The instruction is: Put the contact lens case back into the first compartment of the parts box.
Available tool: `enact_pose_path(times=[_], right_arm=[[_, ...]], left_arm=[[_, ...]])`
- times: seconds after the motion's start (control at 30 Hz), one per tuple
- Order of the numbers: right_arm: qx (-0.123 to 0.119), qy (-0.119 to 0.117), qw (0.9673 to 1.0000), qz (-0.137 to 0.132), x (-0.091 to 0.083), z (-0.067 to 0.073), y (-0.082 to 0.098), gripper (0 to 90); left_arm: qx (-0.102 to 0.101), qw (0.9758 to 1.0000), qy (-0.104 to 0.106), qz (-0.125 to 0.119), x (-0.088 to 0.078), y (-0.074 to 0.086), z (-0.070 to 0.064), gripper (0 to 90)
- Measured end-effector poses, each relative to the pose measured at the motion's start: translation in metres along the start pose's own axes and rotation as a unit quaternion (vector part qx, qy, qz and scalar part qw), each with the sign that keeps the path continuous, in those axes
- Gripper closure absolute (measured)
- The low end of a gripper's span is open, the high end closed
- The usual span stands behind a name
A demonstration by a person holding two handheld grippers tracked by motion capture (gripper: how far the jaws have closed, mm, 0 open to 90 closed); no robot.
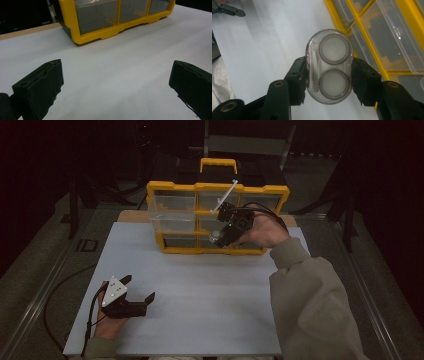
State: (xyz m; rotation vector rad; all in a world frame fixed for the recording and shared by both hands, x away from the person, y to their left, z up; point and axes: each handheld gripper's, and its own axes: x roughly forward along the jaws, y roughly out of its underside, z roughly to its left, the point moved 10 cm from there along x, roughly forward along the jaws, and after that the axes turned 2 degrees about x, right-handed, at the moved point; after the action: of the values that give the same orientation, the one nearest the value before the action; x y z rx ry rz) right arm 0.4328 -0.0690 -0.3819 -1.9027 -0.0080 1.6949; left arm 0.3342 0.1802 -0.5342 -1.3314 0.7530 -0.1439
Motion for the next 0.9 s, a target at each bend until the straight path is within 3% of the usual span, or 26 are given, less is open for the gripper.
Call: enact_pose_path(times=[0.9], right_arm=[[0.004,0.005,0.9999,-0.011,-0.023,-0.005,-0.012,49.3]], left_arm=[[-0.001,1.0000,0.000,0.000,0.000,0.000,0.000,0.1]])
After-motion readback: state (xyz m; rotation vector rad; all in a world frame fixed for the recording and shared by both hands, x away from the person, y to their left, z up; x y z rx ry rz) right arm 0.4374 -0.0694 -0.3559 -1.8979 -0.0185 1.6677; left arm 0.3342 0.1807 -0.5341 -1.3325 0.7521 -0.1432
